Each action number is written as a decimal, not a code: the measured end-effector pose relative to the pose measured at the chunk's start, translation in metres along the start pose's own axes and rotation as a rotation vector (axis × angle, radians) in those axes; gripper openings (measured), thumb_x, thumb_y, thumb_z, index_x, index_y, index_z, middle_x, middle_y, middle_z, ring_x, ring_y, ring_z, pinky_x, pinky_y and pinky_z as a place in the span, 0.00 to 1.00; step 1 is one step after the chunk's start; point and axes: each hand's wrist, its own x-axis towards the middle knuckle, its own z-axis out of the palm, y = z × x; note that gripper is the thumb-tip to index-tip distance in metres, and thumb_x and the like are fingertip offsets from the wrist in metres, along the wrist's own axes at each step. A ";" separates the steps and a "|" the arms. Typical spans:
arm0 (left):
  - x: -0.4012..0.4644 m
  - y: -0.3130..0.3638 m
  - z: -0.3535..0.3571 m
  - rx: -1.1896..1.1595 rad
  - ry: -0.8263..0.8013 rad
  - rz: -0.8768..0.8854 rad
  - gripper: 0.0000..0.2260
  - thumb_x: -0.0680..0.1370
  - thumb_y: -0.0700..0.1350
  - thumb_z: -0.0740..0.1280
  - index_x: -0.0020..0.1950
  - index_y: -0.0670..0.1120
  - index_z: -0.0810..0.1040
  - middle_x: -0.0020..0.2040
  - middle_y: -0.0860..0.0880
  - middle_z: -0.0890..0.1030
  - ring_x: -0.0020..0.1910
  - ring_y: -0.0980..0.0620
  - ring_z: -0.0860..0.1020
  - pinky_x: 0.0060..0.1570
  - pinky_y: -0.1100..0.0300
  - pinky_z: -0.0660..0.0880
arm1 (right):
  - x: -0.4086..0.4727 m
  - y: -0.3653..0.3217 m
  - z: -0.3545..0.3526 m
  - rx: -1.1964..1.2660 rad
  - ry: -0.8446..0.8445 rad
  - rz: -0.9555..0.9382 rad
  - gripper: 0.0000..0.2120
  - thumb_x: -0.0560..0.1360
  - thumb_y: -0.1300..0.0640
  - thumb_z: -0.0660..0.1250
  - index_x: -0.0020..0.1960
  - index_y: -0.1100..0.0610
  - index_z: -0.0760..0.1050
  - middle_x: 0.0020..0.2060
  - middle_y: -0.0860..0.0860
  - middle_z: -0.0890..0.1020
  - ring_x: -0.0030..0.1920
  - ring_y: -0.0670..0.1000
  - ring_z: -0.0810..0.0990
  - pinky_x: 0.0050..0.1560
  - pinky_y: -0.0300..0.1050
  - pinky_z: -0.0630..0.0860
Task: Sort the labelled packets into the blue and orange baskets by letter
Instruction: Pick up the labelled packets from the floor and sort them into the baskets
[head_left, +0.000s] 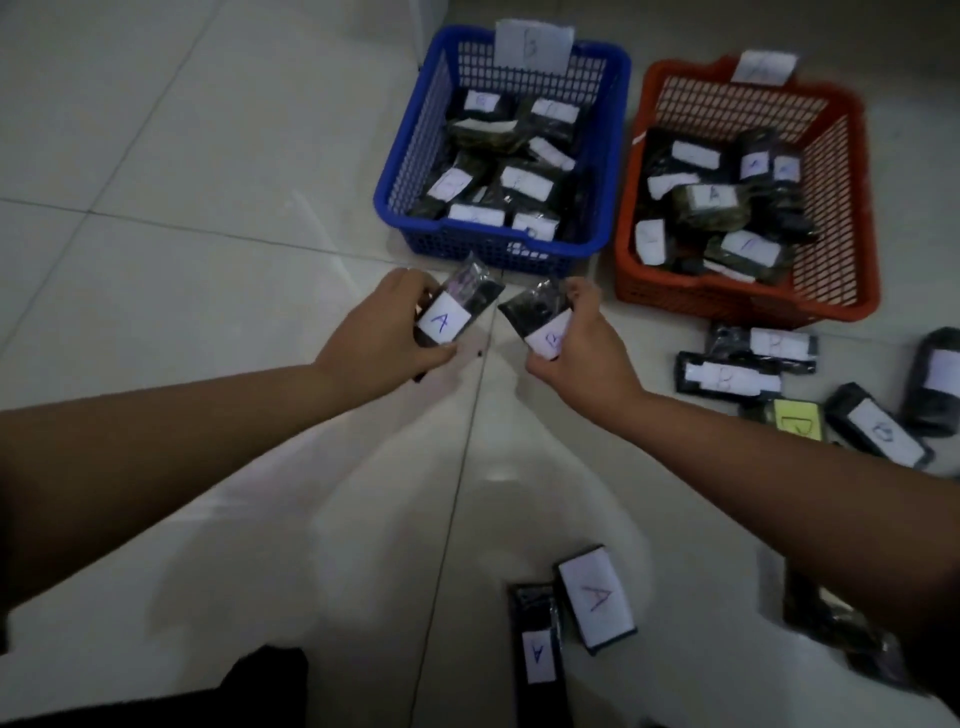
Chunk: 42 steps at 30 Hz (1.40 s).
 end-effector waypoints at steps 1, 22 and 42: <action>0.014 0.013 -0.001 0.009 0.031 0.033 0.21 0.70 0.49 0.74 0.58 0.46 0.70 0.51 0.53 0.70 0.44 0.57 0.71 0.40 0.63 0.66 | 0.007 0.001 -0.013 -0.007 0.061 -0.021 0.38 0.66 0.57 0.73 0.69 0.60 0.57 0.55 0.59 0.77 0.51 0.57 0.77 0.44 0.43 0.70; 0.172 0.065 -0.022 -0.214 0.471 -0.190 0.19 0.71 0.45 0.72 0.59 0.42 0.71 0.55 0.46 0.71 0.51 0.52 0.72 0.48 0.61 0.69 | 0.087 -0.012 -0.089 -0.072 0.471 0.166 0.25 0.69 0.51 0.73 0.61 0.56 0.68 0.55 0.52 0.75 0.56 0.53 0.71 0.56 0.49 0.72; 0.197 0.000 -0.025 -0.309 0.590 -0.278 0.27 0.72 0.43 0.72 0.69 0.46 0.67 0.59 0.47 0.75 0.59 0.49 0.72 0.54 0.55 0.71 | 0.222 -0.031 -0.049 -0.326 0.377 0.155 0.20 0.71 0.49 0.71 0.58 0.54 0.71 0.53 0.52 0.78 0.55 0.53 0.73 0.56 0.47 0.70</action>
